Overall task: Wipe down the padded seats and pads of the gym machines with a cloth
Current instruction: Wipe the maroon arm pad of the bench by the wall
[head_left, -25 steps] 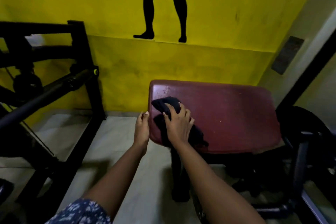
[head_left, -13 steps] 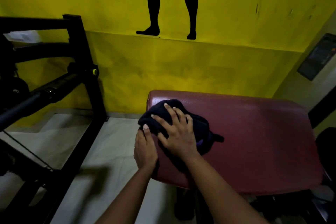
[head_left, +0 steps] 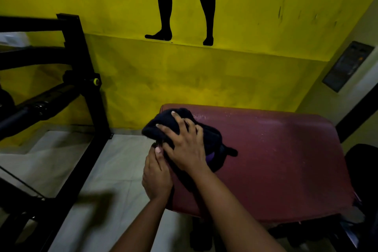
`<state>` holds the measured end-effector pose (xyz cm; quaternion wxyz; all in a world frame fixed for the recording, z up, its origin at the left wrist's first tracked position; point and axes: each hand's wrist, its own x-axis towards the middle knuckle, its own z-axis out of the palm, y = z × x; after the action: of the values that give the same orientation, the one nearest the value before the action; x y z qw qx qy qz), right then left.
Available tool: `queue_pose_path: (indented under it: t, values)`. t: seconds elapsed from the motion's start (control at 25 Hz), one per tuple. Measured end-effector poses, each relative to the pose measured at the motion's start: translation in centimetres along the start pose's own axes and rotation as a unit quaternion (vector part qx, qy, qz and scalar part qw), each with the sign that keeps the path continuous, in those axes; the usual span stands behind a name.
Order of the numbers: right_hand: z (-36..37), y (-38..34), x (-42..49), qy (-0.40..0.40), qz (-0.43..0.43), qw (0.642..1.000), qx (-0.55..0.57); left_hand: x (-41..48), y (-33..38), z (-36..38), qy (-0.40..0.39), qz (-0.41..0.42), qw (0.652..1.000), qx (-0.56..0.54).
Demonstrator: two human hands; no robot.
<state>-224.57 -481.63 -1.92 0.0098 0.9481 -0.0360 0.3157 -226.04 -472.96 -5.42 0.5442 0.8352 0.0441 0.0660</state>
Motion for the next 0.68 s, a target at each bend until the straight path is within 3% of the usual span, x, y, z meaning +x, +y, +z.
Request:
queue_pose_path:
  t: [0.24, 0.4, 0.6, 0.68]
  values:
    - [-2.2, 7.3, 2.7, -0.014, 0.217, 0.976, -0.019, 0.0, 0.1, -0.1, 0.013, 0.032, 0.999, 0.001]
    - [-1.4, 3.8, -2.8, 0.059, 0.336, 0.939, -0.048, -0.3, 0.1, -0.1, 0.012, 0.041, 0.999, 0.002]
    - [-1.0, -2.4, -9.9, 0.021, 0.266, 0.963, -0.031, -1.7, -0.1, -1.2, -0.051, 0.069, 0.996, -0.037]
    - [-1.5, -1.9, -11.8, 0.015, 0.215, 0.976, -0.039, -4.6, -0.3, -1.8, -0.047, 0.137, 0.989, 0.003]
